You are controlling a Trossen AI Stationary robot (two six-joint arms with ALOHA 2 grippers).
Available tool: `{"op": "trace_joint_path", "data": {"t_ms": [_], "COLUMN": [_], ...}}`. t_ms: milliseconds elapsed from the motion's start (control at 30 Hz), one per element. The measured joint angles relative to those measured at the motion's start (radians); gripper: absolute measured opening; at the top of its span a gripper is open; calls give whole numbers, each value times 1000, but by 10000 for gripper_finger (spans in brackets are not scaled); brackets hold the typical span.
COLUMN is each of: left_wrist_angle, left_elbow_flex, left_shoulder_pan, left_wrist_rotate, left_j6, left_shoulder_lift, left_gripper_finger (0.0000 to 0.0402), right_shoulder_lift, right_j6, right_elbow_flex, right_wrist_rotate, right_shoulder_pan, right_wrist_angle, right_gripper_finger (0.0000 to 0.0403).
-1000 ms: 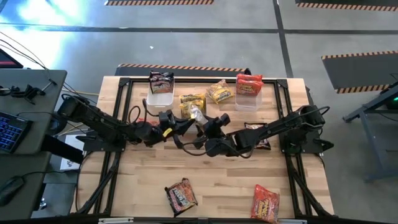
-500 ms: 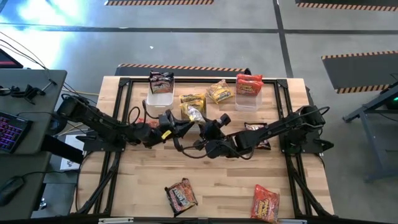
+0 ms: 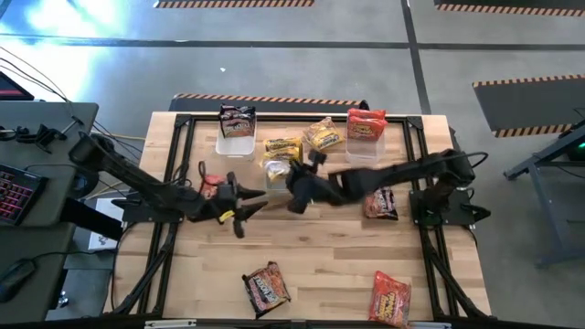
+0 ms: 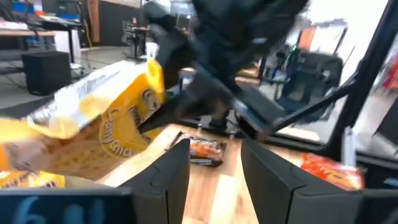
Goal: Sort Maruchan noodles
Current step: Put the bottom yellow noodle pack into the gray bin
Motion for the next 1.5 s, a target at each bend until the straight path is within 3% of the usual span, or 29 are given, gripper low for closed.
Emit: {"op": "trace_joint_path", "data": {"t_ms": [200, 500, 933, 1167, 1500], "left_wrist_angle": [180, 195, 195, 195, 177], "left_elbow_flex": [-159, -206, -206, -206, -206], "left_shoulder_pan": [-41, -43, -43, -43, -43], "left_wrist_rotate": [-22, -24, -24, -24, -17], "left_j6": [-33, -65, -42, -24, -24], "left_shoulder_lift": [-30, -31, -31, -31, -30], "left_gripper_finger": [135, 131, 131, 131, 131], "right_shoulder_lift": [0, 41, 54, 63, 220], "right_j6": [-125, -311, -403, -520, -642], "right_elbow_flex": [23, 24, 25, 72, 191], "right_wrist_rotate": [-335, -590, -632, -614, -549], "right_shoulder_pan": [-182, -357, -391, -349, -330], "right_wrist_angle": [-179, -219, -289, -351, -503], "right_gripper_finger": [95, 94, 94, 94, 94]}}
